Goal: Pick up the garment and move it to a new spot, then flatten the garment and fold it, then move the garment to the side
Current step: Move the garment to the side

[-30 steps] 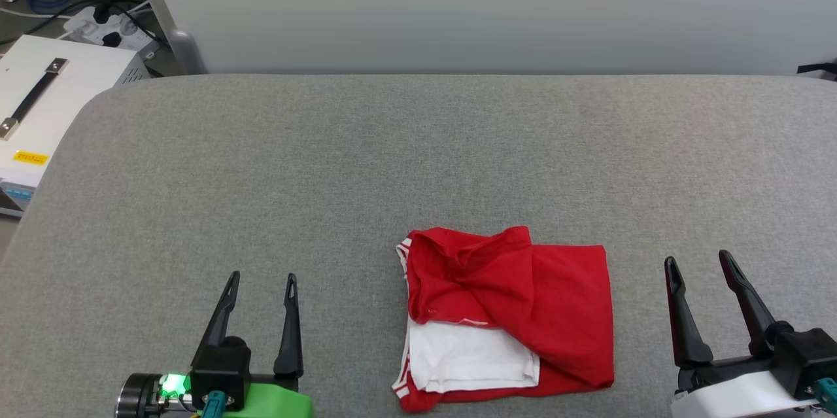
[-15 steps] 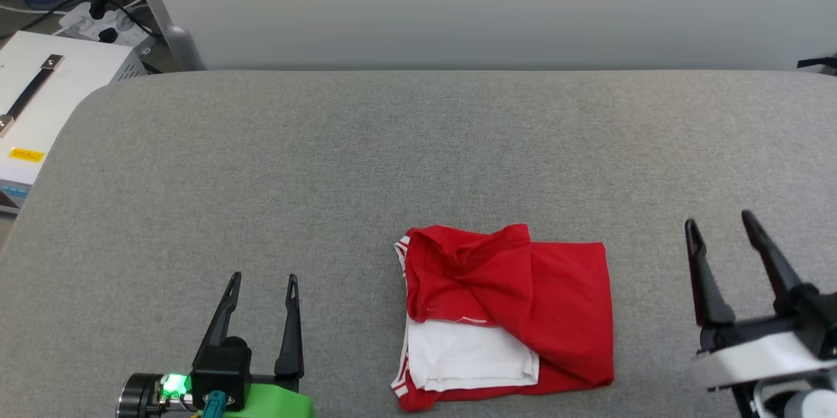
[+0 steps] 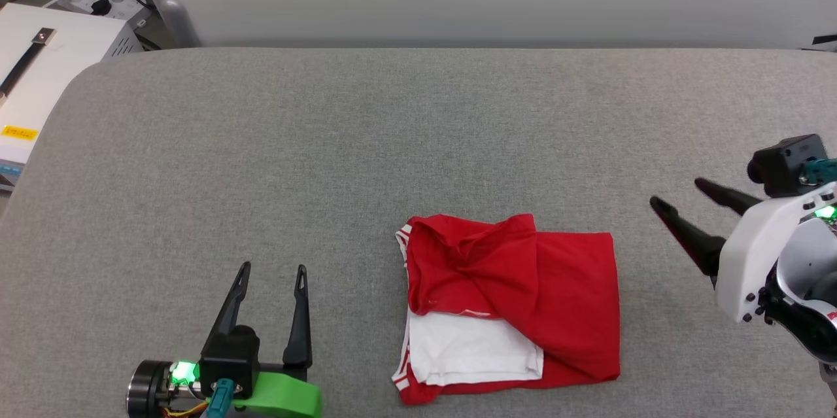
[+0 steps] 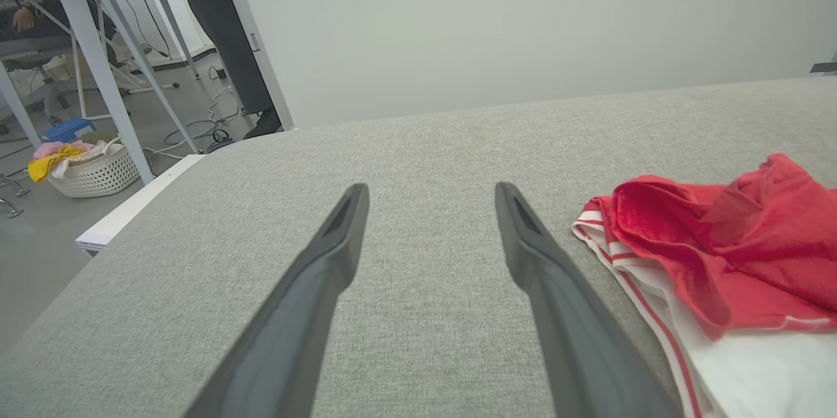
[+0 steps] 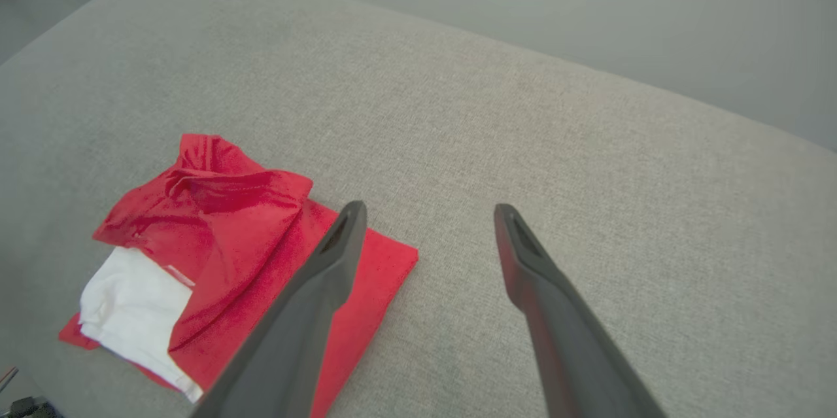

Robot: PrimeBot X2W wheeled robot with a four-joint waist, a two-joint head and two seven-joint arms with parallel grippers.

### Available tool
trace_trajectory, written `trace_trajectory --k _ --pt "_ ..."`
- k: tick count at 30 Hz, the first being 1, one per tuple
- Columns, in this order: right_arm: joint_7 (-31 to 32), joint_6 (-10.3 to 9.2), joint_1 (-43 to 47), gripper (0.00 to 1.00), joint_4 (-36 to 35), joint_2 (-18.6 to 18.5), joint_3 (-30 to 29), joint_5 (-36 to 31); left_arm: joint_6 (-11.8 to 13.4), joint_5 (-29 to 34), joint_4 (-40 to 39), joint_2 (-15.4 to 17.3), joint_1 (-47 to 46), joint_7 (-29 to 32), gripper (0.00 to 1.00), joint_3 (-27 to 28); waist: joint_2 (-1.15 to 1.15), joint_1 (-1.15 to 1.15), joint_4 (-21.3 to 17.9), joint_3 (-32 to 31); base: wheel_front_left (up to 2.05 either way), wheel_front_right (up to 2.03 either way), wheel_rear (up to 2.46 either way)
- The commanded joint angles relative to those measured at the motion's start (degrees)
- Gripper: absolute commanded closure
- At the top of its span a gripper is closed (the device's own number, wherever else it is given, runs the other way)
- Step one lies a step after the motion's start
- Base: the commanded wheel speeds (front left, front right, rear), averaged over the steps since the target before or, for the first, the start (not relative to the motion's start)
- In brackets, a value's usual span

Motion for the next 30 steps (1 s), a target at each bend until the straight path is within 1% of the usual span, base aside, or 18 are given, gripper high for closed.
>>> trace_trajectory --k 1,3,5,9,14,18,21,26,29,30 --pt "3.45 -0.04 -0.78 0.0 0.71 -0.83 1.25 2.95 -0.38 0.32 0.22 -0.32 -1.37 -0.34 0.0 -0.1 0.0 0.0 0.3 0.72 0.0 0.0 0.0" --pt "8.08 -0.04 -1.02 0.0 1.64 -1.59 2.58 7.21 -0.52 0.35 0.27 -0.49 -1.83 -0.34 0.0 -0.28 0.0 0.0 0.59 1.43 0.0 0.0 0.0" --pt "11.48 -0.04 -1.17 0.0 2.59 -2.15 3.88 10.1 -0.71 0.4 0.23 -0.6 -2.39 -0.34 0.0 -0.45 0.0 0.0 0.99 2.31 0.0 0.0 0.0" --pt "14.86 -0.04 -1.54 0.0 4.64 -2.56 6.99 13.23 -1.0 0.51 0.11 -0.67 -3.53 -0.34 0.0 -0.53 0.0 0.0 1.82 4.28 0.0 0.0 0.0" --pt "14.28 -0.04 -2.35 0.0 8.3 -1.48 10.08 13.92 -1.25 0.68 0.05 -0.78 -4.91 -0.34 0.0 -0.69 0.0 0.0 3.1 6.89 0.0 0.0 0.0" --pt "12.65 -0.04 -3.17 0.0 12.07 0.6 12.26 15.02 -1.42 0.83 0.05 -0.93 -6.28 -0.34 0.0 -0.94 0.0 0.0 4.03 9.01 0.0 0.0 0.0" --pt "11.92 -0.04 -3.18 0.0 14.91 1.58 15.52 14.98 -1.45 0.94 0.02 -1.04 -7.17 -0.34 0.0 -1.09 0.0 0.0 4.55 10.27 0.0 0.0 0.0" --pt "10.16 -0.04 -1.93 0.0 18.26 1.85 20.06 15.78 -1.39 0.93 0.39 -1.35 -8.09 -0.34 0.0 -1.41 0.0 0.0 5.3 11.07 0.0 0.0 0.0" --pt "7.42 -0.04 -2.08 0.0 18.85 1.39 21.61 16.18 -1.26 0.83 0.6 -1.47 -8.05 -0.34 0.0 -1.36 0.0 0.0 5.26 10.85 0.0 0.0 0.0" --pt "6.57 -0.04 -2.27 0.55 18.81 1.19 21.9 16.4 -1.21 0.8 0.68 -1.48 -7.93 -0.34 0.0 -1.3 0.0 0.0 5.13 10.67 0.0 0.0 0.0"
